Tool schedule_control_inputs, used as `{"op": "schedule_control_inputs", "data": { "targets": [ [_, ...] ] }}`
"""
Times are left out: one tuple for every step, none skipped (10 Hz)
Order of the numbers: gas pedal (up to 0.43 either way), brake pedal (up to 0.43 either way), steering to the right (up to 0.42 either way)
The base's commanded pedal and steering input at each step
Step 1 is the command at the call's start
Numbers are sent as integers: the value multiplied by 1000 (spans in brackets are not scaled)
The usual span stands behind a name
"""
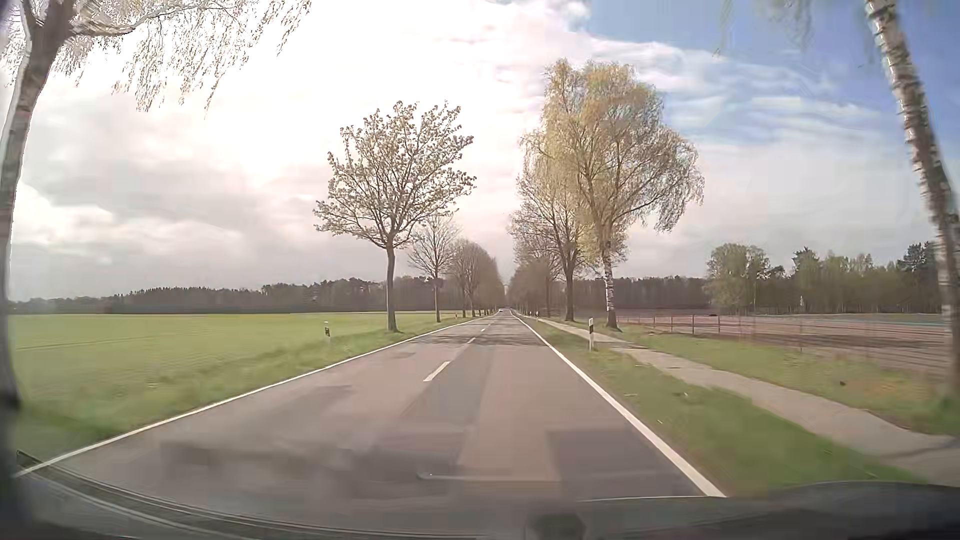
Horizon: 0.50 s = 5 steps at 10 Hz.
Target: Follow the waypoints while adhering to traffic rules and regulations
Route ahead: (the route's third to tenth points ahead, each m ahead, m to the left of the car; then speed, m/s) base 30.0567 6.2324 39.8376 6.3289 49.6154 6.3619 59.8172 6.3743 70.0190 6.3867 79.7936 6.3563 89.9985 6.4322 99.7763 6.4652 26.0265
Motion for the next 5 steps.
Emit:
{"op": "schedule_control_inputs", "data": {
  "targets": [
    [240,0,-1],
    [240,0,-1],
    [240,0,-1],
    [240,0,-1],
    [240,0,-1]
  ]
}}
